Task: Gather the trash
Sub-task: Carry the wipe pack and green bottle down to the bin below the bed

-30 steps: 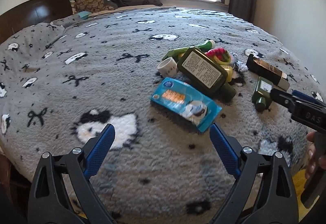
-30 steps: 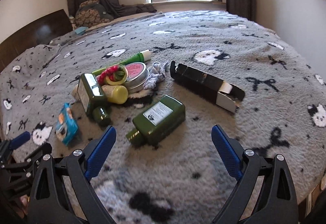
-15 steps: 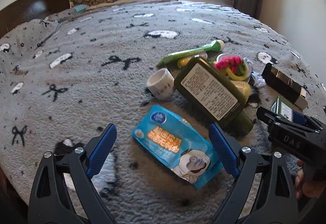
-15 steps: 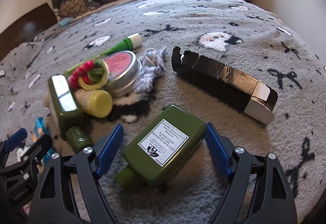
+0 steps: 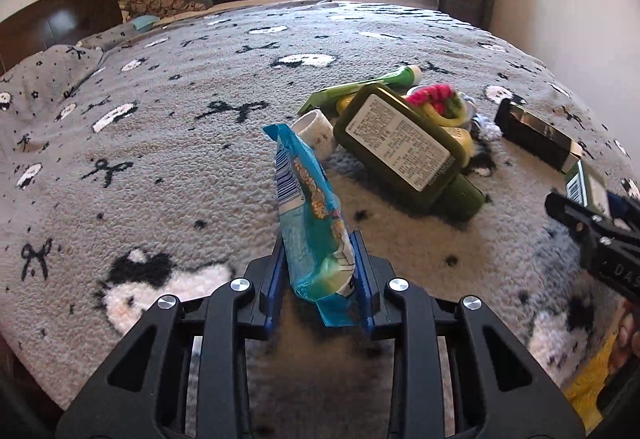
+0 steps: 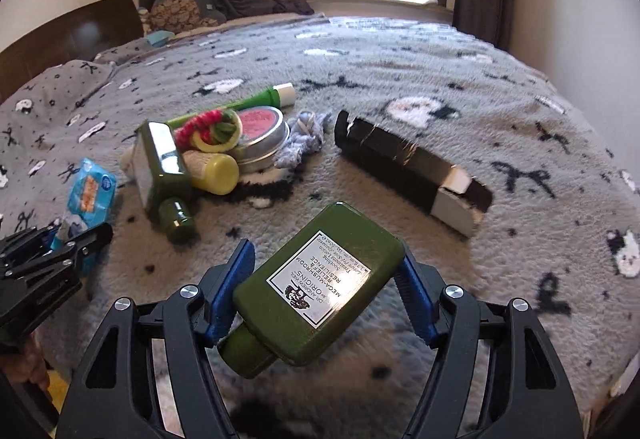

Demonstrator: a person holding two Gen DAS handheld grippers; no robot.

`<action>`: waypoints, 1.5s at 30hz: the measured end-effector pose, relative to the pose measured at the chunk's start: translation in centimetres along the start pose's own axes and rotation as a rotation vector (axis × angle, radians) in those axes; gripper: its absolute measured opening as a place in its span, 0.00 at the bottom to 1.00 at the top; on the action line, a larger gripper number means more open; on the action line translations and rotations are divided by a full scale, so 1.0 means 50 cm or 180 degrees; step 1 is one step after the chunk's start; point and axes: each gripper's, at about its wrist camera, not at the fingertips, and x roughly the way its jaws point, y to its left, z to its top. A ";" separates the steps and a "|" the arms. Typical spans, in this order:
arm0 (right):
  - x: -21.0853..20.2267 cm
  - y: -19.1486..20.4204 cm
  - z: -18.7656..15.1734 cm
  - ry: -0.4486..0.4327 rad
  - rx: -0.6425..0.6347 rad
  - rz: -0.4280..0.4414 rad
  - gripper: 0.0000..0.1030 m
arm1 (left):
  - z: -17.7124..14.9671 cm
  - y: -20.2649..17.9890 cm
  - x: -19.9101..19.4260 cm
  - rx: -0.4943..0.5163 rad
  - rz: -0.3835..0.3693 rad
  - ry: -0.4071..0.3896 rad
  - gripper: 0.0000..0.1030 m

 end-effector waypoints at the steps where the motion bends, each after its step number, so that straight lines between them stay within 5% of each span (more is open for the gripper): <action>1: -0.017 0.000 -0.002 -0.0041 -0.0028 -0.0003 0.68 | -0.007 -0.005 -0.015 0.0032 0.0000 -0.0034 0.27; 13: -0.233 0.010 -0.077 -0.0468 -0.0279 0.0122 0.68 | -0.071 -0.044 -0.238 0.0186 -0.0225 -0.0584 0.26; 21: -0.328 0.032 -0.154 -0.0548 -0.0296 0.0365 0.68 | -0.159 -0.056 -0.318 0.0179 -0.0386 -0.0633 0.26; 29: -0.300 0.053 -0.225 -0.0254 -0.0287 0.0494 0.68 | -0.263 -0.085 -0.314 0.0282 -0.0547 -0.0354 0.26; 45: -0.179 0.056 -0.327 0.0419 -0.0194 0.0633 0.68 | -0.406 -0.113 -0.159 0.0243 -0.0724 0.0543 0.26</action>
